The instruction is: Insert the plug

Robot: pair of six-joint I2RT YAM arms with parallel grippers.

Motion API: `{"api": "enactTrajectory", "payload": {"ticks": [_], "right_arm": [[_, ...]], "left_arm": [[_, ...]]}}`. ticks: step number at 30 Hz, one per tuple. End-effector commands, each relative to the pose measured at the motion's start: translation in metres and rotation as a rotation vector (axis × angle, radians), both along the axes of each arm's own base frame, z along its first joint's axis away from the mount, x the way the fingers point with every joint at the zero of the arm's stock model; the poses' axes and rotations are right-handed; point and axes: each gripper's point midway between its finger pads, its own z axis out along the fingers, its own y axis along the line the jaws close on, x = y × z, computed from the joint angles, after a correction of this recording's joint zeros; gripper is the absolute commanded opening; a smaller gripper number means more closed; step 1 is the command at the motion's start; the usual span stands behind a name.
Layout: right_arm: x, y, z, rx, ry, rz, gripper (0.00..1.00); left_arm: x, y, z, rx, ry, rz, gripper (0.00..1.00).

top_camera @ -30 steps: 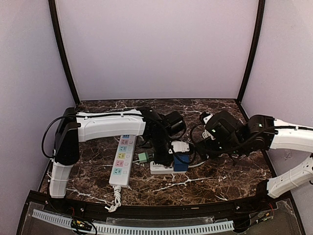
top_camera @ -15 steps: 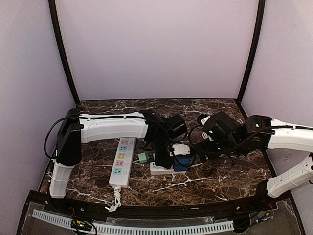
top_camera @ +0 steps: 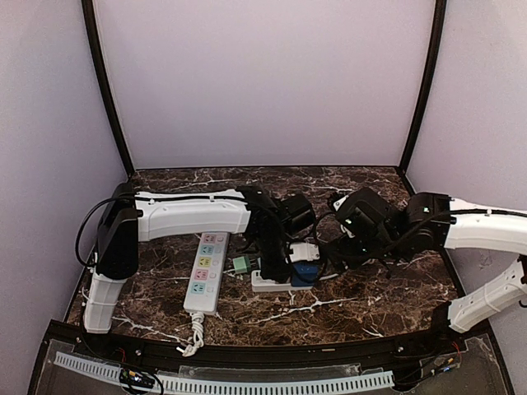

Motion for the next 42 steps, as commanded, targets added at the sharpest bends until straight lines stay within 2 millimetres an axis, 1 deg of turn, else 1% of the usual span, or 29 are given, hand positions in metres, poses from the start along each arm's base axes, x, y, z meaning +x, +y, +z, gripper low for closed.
{"api": "enactTrajectory", "payload": {"ticks": [1,3,6,10,14,16,17,18,23,27,30,31,32,33,34,35,36,37,38,39,40,41,42], "right_arm": [[0.003,0.012,0.008,0.035,-0.006,0.015,0.99],[0.003,0.013,0.008,0.035,-0.004,0.015,0.99],[0.003,0.014,0.008,0.039,-0.002,0.013,0.99],[0.003,0.017,0.007,0.046,0.006,0.013,0.99],[0.002,0.019,0.006,0.054,0.014,0.015,0.99],[0.002,0.02,0.007,0.058,0.014,0.015,0.99],[0.003,0.021,0.007,0.061,0.015,0.015,0.99],[0.003,0.021,0.007,0.063,0.016,0.015,0.99],[0.004,0.024,0.015,0.086,0.011,0.012,0.99],[0.004,0.024,0.02,0.115,0.005,-0.009,0.99],[0.006,0.022,0.022,0.13,-0.002,-0.033,0.99],[0.006,0.021,0.022,0.137,-0.002,-0.045,0.99],[0.006,0.02,0.023,0.146,-0.003,-0.054,0.99],[0.006,0.018,0.025,0.16,-0.007,-0.069,0.98],[0.006,0.016,0.025,0.174,-0.008,-0.082,0.99],[0.006,0.016,0.028,0.197,-0.012,-0.092,0.99],[0.005,0.016,0.029,0.22,-0.012,-0.097,0.99],[0.005,0.015,0.031,0.245,-0.014,-0.106,0.99],[0.005,0.014,0.034,0.271,-0.016,-0.117,0.99],[0.005,0.012,0.036,0.295,-0.015,-0.127,0.99],[0.005,0.01,0.037,0.314,-0.01,-0.142,0.99],[0.006,0.01,0.037,0.329,-0.003,-0.149,0.99],[0.007,0.008,0.036,0.342,0.008,-0.157,0.99]], "left_arm": [[0.001,-0.004,-0.007,0.008,-0.007,0.022,0.04],[0.002,-0.004,-0.008,0.009,-0.007,0.031,0.09],[0.0,-0.005,-0.005,0.002,0.004,0.04,0.2],[0.001,-0.007,0.006,-0.02,0.002,0.053,0.31],[-0.002,-0.009,0.017,-0.046,0.013,0.07,0.41],[-0.002,-0.01,0.025,-0.069,0.016,0.082,0.5],[-0.003,-0.012,0.031,-0.085,0.016,0.083,0.57],[-0.003,-0.012,0.033,-0.091,0.016,0.085,0.58],[-0.004,-0.005,0.049,-0.098,0.001,0.099,0.65],[-0.003,0.004,0.06,-0.101,-0.008,0.14,0.66],[-0.001,0.008,0.076,-0.148,-0.012,0.179,0.66],[-0.002,0.012,0.076,-0.151,-0.005,0.199,0.66],[0.0,0.012,0.087,-0.185,-0.011,0.211,0.66],[-0.001,0.016,0.085,-0.185,-0.001,0.231,0.66],[0.001,0.018,0.095,-0.216,-0.008,0.245,0.66],[0.0,0.022,0.092,-0.213,0.002,0.275,0.66],[0.003,0.025,0.1,-0.241,-0.004,0.298,0.66],[0.003,0.029,0.098,-0.242,0.013,0.344,0.65],[0.008,0.032,0.106,-0.274,0.01,0.379,0.66],[0.011,0.036,0.105,-0.285,0.023,0.448,0.66],[0.022,0.04,0.116,-0.326,-0.003,0.509,0.77],[0.025,0.047,0.12,-0.345,0.014,0.59,0.87],[0.036,0.052,0.122,-0.366,0.02,0.651,0.96]]}}
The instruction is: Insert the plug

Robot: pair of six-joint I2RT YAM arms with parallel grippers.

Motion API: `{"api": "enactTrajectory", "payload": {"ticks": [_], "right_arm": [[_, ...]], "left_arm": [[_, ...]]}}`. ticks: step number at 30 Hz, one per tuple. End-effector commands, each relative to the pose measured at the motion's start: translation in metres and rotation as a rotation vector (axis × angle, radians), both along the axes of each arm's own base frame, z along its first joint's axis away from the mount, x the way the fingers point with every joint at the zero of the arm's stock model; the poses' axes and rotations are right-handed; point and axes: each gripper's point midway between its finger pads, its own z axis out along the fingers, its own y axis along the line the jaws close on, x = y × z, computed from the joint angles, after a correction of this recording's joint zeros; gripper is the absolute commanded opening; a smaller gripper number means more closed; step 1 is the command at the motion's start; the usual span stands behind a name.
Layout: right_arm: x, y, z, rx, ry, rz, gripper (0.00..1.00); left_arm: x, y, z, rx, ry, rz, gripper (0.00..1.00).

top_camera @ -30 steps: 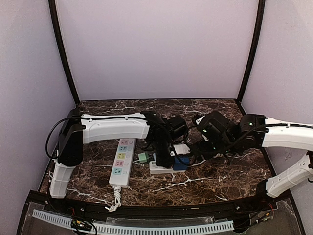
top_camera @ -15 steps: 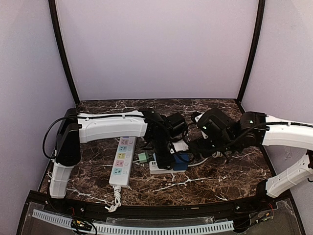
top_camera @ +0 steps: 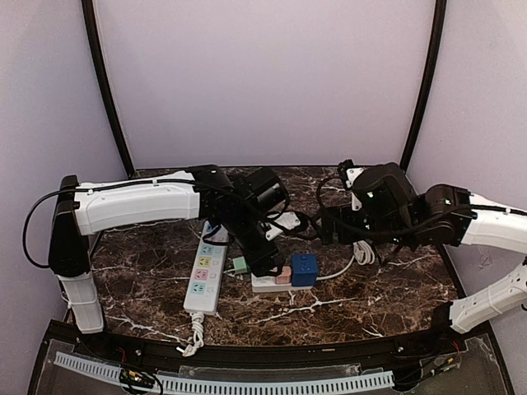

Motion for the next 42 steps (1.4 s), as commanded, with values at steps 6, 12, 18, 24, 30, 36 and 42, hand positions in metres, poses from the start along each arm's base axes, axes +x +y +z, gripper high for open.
{"api": "enactTrajectory", "payload": {"ticks": [6,12,18,24,30,36,42], "right_arm": [[0.009,-0.032,-0.046,0.033,0.207,-0.109,0.99],[0.012,-0.031,-0.072,0.09,0.387,-0.096,0.99],[0.01,-0.028,-0.08,0.1,0.424,-0.077,0.99],[0.005,-0.026,-0.092,0.101,0.465,-0.065,0.99],[0.003,-0.024,-0.097,0.104,0.491,-0.066,0.99],[-0.001,-0.026,-0.1,0.12,0.502,-0.08,0.98],[-0.005,-0.03,-0.103,0.14,0.51,-0.098,0.99]], "left_arm": [[0.05,0.036,0.042,-0.293,0.124,0.591,0.99],[0.036,0.03,0.005,-0.239,0.316,0.726,0.86],[0.024,0.016,-0.011,-0.215,0.437,0.739,0.66],[0.008,0.003,-0.028,-0.185,0.509,0.704,0.51],[-0.003,-0.003,-0.04,-0.169,0.537,0.692,0.48],[-0.007,-0.006,-0.05,-0.146,0.545,0.684,0.46],[-0.003,-0.009,-0.057,-0.145,0.534,0.698,0.4]]}}
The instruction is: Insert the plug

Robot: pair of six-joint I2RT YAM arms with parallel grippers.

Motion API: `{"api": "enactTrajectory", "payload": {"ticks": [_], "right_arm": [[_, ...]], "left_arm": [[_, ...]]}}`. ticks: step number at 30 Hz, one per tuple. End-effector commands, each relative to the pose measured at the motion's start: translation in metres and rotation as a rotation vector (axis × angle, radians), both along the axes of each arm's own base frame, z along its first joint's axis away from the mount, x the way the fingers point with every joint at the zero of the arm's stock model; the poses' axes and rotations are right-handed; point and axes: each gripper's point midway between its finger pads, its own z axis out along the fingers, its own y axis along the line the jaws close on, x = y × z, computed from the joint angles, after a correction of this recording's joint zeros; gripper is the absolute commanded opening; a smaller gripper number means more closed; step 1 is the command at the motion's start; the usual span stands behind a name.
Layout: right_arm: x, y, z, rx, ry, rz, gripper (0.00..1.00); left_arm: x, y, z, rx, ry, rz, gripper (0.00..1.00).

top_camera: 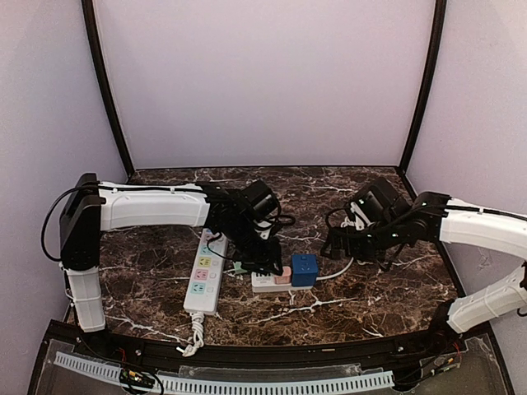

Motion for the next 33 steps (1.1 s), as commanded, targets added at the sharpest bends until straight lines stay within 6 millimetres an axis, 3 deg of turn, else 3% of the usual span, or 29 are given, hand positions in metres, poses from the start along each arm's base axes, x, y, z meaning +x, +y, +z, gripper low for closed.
{"api": "enactTrajectory", "payload": {"ticks": [1,14,22,33], "right_arm": [[-0.001,-0.003,0.002,0.04,-0.002,-0.029,0.99],[-0.011,-0.014,-0.003,0.063,0.013,-0.069,0.99],[-0.012,-0.016,-0.008,0.054,0.021,-0.072,0.99],[-0.01,-0.013,-0.012,0.033,0.025,-0.054,0.99]], "left_arm": [[0.0,0.001,-0.008,0.013,0.004,0.012,0.4],[0.004,-0.004,-0.015,0.013,0.0,0.02,0.34],[0.0,-0.002,-0.03,0.042,0.034,0.013,0.23],[-0.002,0.007,-0.051,0.134,0.041,0.023,0.22]]}}
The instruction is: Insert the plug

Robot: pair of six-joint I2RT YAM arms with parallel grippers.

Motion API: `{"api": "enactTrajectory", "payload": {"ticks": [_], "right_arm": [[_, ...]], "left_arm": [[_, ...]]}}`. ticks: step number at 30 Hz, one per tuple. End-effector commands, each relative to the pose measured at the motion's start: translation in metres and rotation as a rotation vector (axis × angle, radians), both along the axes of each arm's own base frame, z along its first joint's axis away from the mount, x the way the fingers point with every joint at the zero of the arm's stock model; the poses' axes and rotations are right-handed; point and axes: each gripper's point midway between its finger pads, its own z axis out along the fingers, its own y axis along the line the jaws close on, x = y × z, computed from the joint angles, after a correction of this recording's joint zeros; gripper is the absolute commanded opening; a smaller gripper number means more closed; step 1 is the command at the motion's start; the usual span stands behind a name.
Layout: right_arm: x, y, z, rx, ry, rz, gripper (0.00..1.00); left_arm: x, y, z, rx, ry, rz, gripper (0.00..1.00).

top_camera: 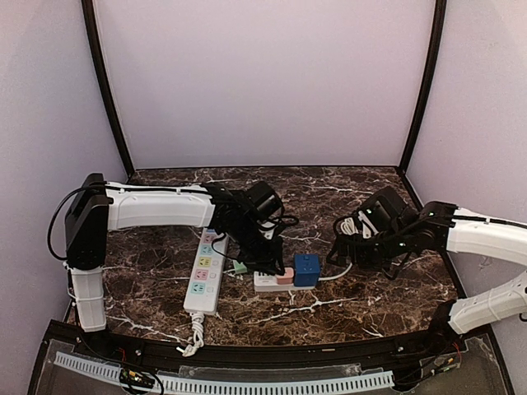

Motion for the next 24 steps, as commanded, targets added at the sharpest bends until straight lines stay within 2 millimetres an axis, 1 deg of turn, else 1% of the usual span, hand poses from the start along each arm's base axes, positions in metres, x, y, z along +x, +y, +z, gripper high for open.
{"api": "enactTrajectory", "payload": {"ticks": [1,6,11,15,18,20,23,24], "right_arm": [[0.006,0.002,0.001,0.002,-0.016,-0.001,0.99],[0.008,0.004,-0.001,-0.009,-0.016,0.009,0.99],[0.01,0.006,0.003,-0.009,-0.023,0.018,0.99],[0.01,0.004,0.003,-0.017,-0.027,0.021,0.99],[0.01,0.003,0.005,-0.024,-0.033,0.022,0.99],[0.012,0.0,0.008,-0.037,-0.045,0.021,0.99],[0.015,-0.004,0.017,-0.062,-0.073,0.018,0.99],[0.016,-0.006,0.02,-0.071,-0.083,0.016,0.99]], "left_arm": [[-0.005,0.019,-0.042,0.158,0.027,0.014,0.22],[0.004,0.013,-0.041,0.175,0.008,0.019,0.23],[0.003,0.013,-0.054,0.207,0.025,0.01,0.22],[0.001,0.017,-0.065,0.238,0.049,0.012,0.22],[0.0,0.015,-0.072,0.25,0.067,0.006,0.22],[-0.001,0.012,-0.074,0.248,0.074,-0.004,0.22],[0.0,0.001,-0.07,0.224,0.066,-0.03,0.22],[-0.004,-0.003,-0.072,0.219,0.077,-0.043,0.23]]}}
